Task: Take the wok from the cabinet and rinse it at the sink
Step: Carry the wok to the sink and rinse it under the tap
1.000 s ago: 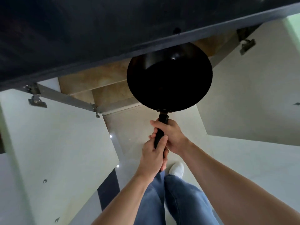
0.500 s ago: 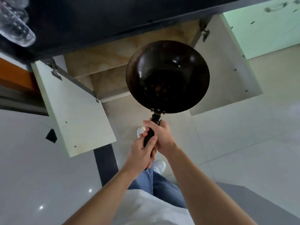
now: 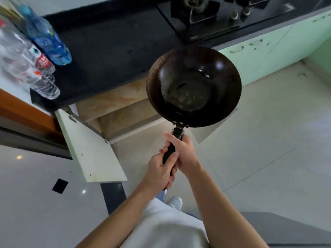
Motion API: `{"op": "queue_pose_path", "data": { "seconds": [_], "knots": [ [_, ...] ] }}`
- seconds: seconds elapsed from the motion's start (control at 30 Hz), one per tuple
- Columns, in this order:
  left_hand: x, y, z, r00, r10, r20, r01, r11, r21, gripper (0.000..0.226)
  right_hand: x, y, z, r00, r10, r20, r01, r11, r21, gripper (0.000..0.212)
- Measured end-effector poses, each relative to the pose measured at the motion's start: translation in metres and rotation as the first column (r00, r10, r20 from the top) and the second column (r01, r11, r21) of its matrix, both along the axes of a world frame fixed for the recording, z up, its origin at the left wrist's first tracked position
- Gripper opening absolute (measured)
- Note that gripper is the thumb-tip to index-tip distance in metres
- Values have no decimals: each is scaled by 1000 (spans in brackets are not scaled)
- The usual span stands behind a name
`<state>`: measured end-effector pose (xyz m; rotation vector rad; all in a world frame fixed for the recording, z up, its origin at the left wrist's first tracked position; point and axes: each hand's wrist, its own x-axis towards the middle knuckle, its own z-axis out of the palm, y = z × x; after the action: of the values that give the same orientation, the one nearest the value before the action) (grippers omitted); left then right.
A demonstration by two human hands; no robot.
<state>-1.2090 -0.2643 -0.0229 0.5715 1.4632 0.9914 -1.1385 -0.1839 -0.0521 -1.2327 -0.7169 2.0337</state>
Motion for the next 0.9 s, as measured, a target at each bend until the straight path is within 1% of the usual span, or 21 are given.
{"op": "queue_pose_path", "data": {
  "seconds": [0.13,0.33,0.5,0.67,0.77,0.9],
  "knots": [
    [6,23,22,999,-29,-29,30,998,57,31,10,20,33,999,-44,0,44,999,29,28],
    [1,73,38,985,-168,-44,173,974,144,31,15,61,59,980,-198,3,197,978,74,26],
    [-6,124,48,954,-293,-66,300,936,185,30,16,100,70,952,-307,-12,306,944,124,30],
    [-9,170,50,888,-453,-77,459,869,184,29,22,130,72,893,-449,-32,448,880,160,34],
    [-5,190,49,840,-535,-86,541,819,189,30,30,140,70,846,-530,-52,531,831,164,27],
    [13,214,50,763,-644,-56,642,744,184,32,51,152,70,776,-630,-21,626,765,150,23]
  ]
}}
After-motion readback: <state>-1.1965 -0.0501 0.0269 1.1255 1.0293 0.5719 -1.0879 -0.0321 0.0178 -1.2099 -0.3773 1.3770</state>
